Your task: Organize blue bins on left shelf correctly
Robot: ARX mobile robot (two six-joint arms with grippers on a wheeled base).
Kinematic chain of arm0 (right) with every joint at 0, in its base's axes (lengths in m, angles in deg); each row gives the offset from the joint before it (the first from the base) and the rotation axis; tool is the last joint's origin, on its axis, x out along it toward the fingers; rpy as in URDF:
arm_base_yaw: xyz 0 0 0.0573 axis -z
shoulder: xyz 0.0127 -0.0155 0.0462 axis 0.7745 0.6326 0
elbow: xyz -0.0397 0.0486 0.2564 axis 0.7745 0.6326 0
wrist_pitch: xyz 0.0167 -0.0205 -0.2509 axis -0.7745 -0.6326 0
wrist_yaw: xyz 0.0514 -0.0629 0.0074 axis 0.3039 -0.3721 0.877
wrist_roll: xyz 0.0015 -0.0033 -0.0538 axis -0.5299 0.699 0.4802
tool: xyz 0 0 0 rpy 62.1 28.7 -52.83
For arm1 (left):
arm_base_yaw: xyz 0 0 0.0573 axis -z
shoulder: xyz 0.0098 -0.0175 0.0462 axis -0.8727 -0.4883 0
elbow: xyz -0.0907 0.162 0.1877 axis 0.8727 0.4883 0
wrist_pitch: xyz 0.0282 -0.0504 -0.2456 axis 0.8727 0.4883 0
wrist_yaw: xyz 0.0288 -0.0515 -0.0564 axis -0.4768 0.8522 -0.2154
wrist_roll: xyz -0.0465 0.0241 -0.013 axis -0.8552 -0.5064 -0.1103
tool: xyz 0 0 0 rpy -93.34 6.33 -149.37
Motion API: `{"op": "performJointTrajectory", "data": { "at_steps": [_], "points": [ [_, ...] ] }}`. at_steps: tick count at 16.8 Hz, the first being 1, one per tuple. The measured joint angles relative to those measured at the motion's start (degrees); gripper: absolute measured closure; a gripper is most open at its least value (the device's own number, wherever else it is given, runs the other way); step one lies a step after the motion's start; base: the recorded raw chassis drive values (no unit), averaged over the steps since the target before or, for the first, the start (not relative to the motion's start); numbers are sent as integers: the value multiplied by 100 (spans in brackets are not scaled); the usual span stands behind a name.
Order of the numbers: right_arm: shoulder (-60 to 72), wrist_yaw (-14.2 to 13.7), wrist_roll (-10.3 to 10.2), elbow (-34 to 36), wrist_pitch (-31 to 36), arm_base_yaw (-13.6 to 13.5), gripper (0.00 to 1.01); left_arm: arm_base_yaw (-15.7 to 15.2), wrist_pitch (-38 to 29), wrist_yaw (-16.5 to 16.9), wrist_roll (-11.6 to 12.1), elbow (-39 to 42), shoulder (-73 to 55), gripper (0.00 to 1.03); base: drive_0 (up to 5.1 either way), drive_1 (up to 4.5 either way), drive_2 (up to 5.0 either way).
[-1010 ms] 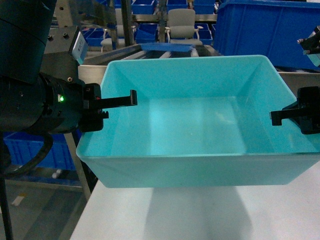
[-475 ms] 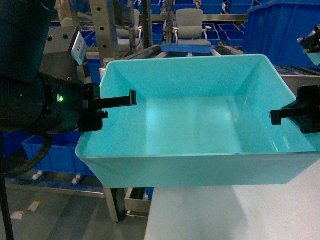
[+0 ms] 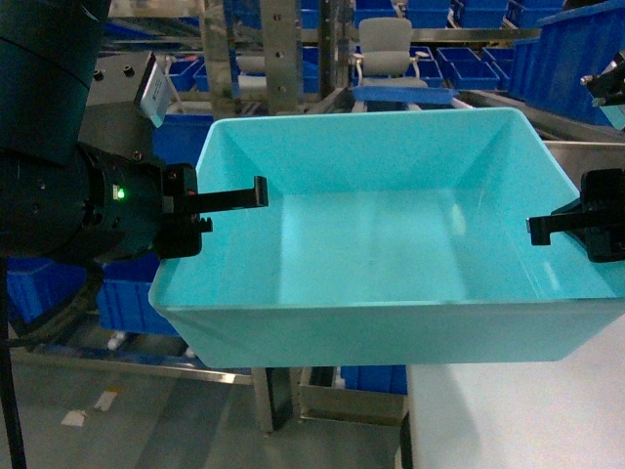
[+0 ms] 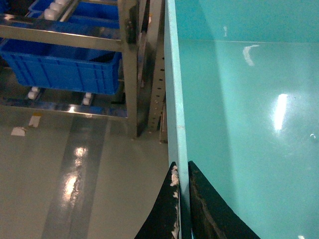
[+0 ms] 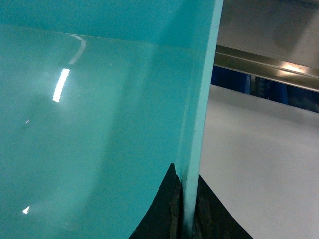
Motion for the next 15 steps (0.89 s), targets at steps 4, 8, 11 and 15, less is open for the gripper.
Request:
{"op": "performJointTrajectory", "data": {
  "at_steps": [4, 8, 11, 15],
  "points": [
    [0, -2, 0, 0, 4, 2, 99, 9, -4, -4, 0, 0, 0, 101, -505, 240, 240],
    [0, -2, -2, 0, 2, 0, 99, -7, -7, -4, 0, 0, 0, 101, -502, 243, 243],
    [0, -2, -2, 0, 4, 2, 99, -4, -4, 0, 0, 0, 0, 101, -504, 241, 241],
    [4, 0, -2, 0, 13, 0, 99, 0, -9, 0, 0, 0, 0, 101, -502, 243, 243]
  ]
}}
